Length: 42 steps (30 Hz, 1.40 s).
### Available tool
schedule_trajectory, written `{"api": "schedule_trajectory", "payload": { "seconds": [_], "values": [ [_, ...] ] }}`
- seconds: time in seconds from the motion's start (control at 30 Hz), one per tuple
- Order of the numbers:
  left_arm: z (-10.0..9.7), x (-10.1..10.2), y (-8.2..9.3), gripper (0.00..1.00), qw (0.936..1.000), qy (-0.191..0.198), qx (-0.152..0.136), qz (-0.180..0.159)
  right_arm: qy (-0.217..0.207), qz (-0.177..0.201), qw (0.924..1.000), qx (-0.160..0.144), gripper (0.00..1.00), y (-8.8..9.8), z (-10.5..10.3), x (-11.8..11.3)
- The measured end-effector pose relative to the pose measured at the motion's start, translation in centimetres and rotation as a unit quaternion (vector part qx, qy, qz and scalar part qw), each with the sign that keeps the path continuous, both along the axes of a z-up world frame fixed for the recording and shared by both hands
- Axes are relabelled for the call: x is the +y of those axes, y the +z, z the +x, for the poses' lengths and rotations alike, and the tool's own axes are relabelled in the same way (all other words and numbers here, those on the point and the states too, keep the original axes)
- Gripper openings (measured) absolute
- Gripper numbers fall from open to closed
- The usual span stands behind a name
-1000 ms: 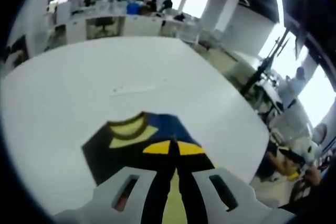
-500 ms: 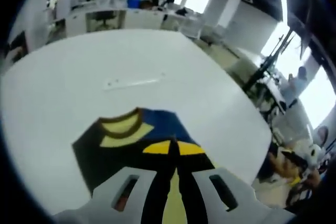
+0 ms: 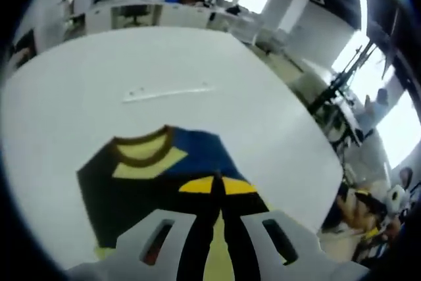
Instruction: Fold the garment on the visible template until the final outline fits inside the template.
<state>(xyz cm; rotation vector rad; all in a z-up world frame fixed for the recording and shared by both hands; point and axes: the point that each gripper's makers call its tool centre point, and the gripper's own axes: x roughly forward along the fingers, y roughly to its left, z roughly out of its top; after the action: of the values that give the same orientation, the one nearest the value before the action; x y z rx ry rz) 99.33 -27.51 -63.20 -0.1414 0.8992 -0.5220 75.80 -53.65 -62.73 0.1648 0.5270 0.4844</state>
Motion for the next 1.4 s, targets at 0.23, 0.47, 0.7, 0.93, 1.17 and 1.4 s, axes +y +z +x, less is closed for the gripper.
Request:
{"api": "schedule_trajectory", "payload": {
  "seconds": [0.23,0.47,0.7,0.93,1.17,1.4],
  "values": [
    [0.3,-1.0,-0.9,0.0,0.9998,0.013,0.009,-0.009,0.003,-0.006,1.0,0.001,1.0,0.2,0.6,-1.0],
    [0.5,-2.6,-1.9,0.0,0.9996,0.014,0.019,-0.013,0.004,-0.011,0.9999,0.005,1.0,0.0,0.9,-1.9],
    [0.4,-3.7,-3.1,0.0,0.9994,0.012,0.029,-0.012,0.01,-0.014,0.9998,0.01,1.0,-0.3,1.1,-2.3],
    [0.5,-4.8,-4.2,0.0,0.9991,0.012,0.039,-0.011,0.015,-0.017,0.9996,0.015,1.0,-0.8,1.2,-2.8],
    [0.9,-6.0,-5.2,0.0,0.9986,0.017,0.047,-0.015,0.014,-0.02,0.9995,0.022,1.0,-1.3,1.1,-3.6],
    [0.9,-7.1,-6.5,0.0,0.9965,0.04,0.064,-0.036,0.015,-0.024,0.9993,0.025,1.0,-1.6,1.2,-4.2]
  ]
}}
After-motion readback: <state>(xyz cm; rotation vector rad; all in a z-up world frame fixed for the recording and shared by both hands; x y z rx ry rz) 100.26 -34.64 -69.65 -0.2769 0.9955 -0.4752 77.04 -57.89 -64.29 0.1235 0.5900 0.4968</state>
